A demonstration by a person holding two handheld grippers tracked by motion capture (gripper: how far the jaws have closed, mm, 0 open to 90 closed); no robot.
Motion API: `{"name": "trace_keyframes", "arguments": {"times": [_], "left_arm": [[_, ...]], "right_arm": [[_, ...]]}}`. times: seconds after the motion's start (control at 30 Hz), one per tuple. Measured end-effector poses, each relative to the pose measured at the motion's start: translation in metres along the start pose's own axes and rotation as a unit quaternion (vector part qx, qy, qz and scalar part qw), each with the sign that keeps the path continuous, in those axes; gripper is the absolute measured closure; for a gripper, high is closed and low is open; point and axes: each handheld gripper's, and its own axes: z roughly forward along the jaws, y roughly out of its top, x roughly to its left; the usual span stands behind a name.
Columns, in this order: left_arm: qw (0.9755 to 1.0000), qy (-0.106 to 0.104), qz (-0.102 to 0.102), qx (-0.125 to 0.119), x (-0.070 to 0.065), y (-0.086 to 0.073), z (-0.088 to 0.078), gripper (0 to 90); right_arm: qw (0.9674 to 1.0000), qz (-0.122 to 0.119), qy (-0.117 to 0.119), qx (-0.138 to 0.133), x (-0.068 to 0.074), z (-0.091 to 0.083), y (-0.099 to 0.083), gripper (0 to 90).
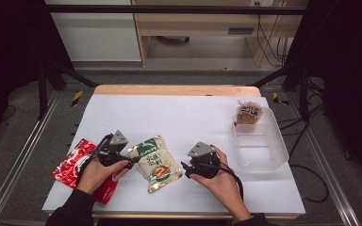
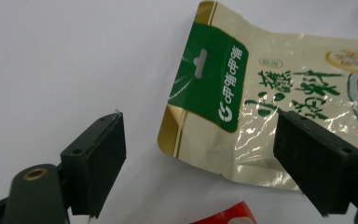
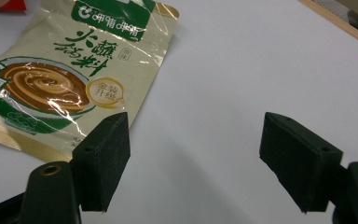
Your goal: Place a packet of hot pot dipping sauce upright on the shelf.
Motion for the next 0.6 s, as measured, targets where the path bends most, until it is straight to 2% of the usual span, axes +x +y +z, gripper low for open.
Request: {"name": "trace_keyframes", "arguments": {"times": [0.1, 0.27, 0.4, 0.47, 0.5, 0.6], "left_arm": [[0.9999, -0.006, -0.002, 0.010, -0.001, -0.001, 0.005, 18.9], [0.9997, -0.013, -0.009, 0.021, 0.000, -0.003, 0.010, 20.9], [0.9995, -0.024, -0.008, 0.016, 0.000, -0.003, 0.007, 25.0], [0.9991, -0.038, -0.008, 0.017, -0.002, -0.003, 0.007, 28.2], [0.9993, -0.034, -0.003, 0.017, -0.002, -0.002, 0.005, 28.2], [0.9993, -0.035, -0.009, 0.005, -0.004, -0.001, -0.001, 33.2]], "right_arm": [[0.9999, -0.012, -0.002, 0.006, 0.001, 0.000, -0.001, 24.0], [0.9998, -0.016, 0.001, 0.009, 0.001, -0.001, -0.002, 23.5], [0.9997, -0.019, 0.002, 0.012, 0.000, 0.000, -0.003, 23.2], [0.9997, -0.020, 0.001, 0.013, 0.000, 0.000, -0.003, 23.2], [0.9997, -0.020, 0.001, 0.013, 0.000, 0.000, -0.003, 23.2], [0.9998, -0.018, -0.001, 0.011, -0.002, 0.000, -0.003, 23.1]]}}
